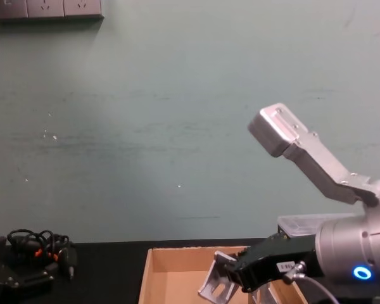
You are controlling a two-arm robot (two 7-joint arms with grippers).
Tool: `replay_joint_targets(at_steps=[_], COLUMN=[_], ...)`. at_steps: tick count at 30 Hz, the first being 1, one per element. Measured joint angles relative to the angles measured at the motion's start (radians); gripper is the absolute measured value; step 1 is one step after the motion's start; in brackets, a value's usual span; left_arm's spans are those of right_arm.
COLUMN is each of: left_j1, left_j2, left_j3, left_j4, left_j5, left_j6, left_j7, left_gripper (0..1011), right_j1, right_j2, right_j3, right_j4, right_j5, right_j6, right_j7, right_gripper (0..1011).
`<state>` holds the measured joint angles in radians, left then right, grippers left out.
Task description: Use one hand to pick up the angle iron from the table and place it into the box.
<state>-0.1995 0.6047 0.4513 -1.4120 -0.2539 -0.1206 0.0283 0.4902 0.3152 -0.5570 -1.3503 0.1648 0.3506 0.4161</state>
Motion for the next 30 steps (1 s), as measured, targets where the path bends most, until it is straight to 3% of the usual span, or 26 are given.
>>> replay_joint_targets(at_steps=[13,30], left_j1=[0.0,0.0], left_j2=[0.0,0.0], left_j3=[0.0,0.0], left_j4=[0.0,0.0], left_j5=[0.0,0.0], left_j6=[0.0,0.0], left_j7=[0.0,0.0], left_gripper=[1011,1011], right_j1=[0.038,0.037], right_j2=[-0.059,-0.092], right_j3=[0.011,0.029], right_j4=[0.102,0.133], right_j5=[-0.04,-0.082], right_j6=[-0.001,0.027], right_j7=[0.0,-0.011], right_gripper=[82,81])
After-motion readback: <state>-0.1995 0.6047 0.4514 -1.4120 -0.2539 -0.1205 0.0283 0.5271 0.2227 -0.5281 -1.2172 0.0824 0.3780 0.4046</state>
